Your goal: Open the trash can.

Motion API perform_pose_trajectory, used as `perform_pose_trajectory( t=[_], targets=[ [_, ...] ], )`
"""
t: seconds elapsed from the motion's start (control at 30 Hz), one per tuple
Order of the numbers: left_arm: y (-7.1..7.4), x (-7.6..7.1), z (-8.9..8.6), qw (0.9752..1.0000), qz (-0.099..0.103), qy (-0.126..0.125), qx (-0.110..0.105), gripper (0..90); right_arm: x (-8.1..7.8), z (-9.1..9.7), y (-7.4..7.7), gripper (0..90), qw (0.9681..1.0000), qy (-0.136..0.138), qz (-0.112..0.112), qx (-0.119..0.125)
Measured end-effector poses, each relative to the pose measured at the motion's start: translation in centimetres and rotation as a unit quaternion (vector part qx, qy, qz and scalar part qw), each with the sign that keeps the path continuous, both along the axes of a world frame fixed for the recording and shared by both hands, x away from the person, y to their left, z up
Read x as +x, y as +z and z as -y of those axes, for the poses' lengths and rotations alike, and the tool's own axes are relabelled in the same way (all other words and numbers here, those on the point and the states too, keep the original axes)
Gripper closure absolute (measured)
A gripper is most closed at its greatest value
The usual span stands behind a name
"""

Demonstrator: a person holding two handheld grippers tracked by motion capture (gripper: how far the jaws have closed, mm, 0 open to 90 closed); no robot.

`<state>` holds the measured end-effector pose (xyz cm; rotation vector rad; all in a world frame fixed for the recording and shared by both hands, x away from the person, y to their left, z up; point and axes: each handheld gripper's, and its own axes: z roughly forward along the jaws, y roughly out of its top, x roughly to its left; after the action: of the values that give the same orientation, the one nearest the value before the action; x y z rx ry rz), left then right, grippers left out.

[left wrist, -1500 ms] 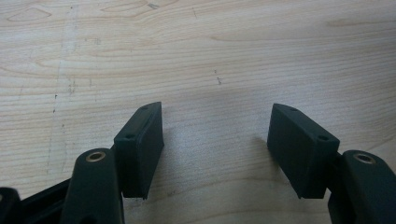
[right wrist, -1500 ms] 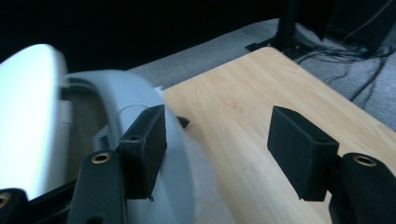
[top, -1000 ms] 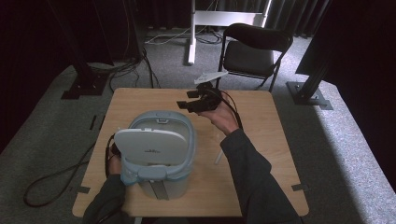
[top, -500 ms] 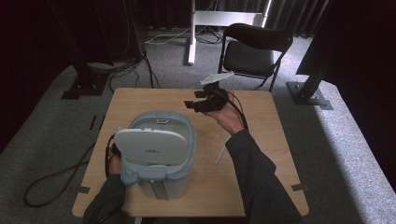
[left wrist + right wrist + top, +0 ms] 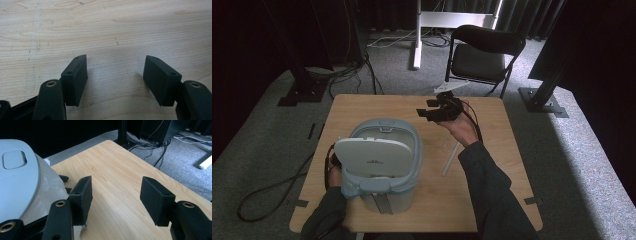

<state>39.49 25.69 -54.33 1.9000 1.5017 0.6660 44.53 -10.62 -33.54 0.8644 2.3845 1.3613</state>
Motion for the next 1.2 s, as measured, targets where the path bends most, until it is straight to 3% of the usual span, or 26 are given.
perform_pose_trajectory(
  t=[0.73,1.2],
  targets=[
    [0.0,0.0,0.0,1.0000,0.001,0.000,-0.001,36.2,0.2,3.2,-2.6,45.8,0.9991,-0.041,-0.011,-0.005],
    [0.0,0.0,0.0,1.0000,0.000,0.000,0.000,36.2,0.3,5.8,-5.0,45.5,0.9959,-0.087,-0.020,-0.013]
  ],
)
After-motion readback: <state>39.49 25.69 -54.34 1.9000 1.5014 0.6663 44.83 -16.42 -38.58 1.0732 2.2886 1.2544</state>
